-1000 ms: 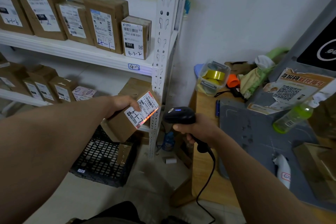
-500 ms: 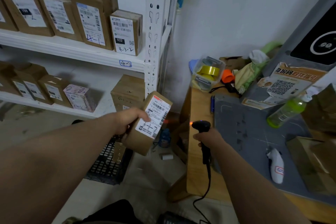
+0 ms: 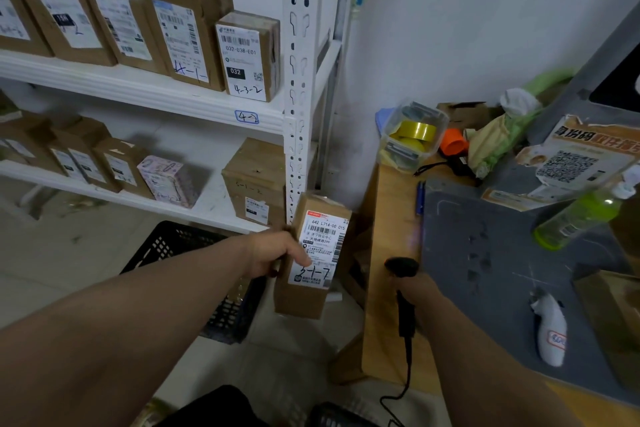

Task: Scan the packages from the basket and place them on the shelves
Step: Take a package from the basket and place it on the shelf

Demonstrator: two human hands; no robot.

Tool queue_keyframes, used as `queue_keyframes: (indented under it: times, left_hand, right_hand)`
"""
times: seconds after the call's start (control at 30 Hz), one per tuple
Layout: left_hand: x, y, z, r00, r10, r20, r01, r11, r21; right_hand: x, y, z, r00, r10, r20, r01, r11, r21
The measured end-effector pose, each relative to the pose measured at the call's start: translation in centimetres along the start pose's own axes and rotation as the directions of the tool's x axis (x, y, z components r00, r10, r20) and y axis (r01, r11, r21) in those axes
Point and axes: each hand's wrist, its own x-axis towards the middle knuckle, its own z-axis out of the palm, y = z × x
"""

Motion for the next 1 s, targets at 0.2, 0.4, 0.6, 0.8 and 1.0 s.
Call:
queue_keyframes:
  times: [0.2,0.4,0.6,0.8,1.0]
  left_hand:
    - [-0.5,-0.1,0.3,0.998,-0.030,-0.048,0.031,0.999,0.011]
    - [-0.4,-0.2,0.4,0.998,-0.029,-0.056,0.030,0.999,0.012]
    - [-0.8,-0.4,-0.3,0.998,-0.041,-0.051,0.041,0.999,0.010]
    - [-2.0,-1.0,-1.7,0.998,-0.043,-0.053,0.044,0.998,0.032]
    - [-4.0,-1.7,-5.9,0.996,0.001,-0.095,0.004,0.999,0.051]
  right_hand:
    - [-0.9,0.5,0.4,0.997,0.042,-0.060,-0.047,0.996,-0.078]
    - [-1.0,1.0,-0.1,0.996,0.007,-0.090,-0.018,0.992,-0.123]
    - [-1.7,-1.2,-1.9,0.975,-0.155,-0.161,0.100,0.946,-0.310]
    - [-6.0,-6.1,-1.2,0.924,-0.379,0.050,0.382,0.919,-0.096]
    - [-11.9,-14.1,5.2,0.743,-0.503,0.443,0.585,0.809,-0.063]
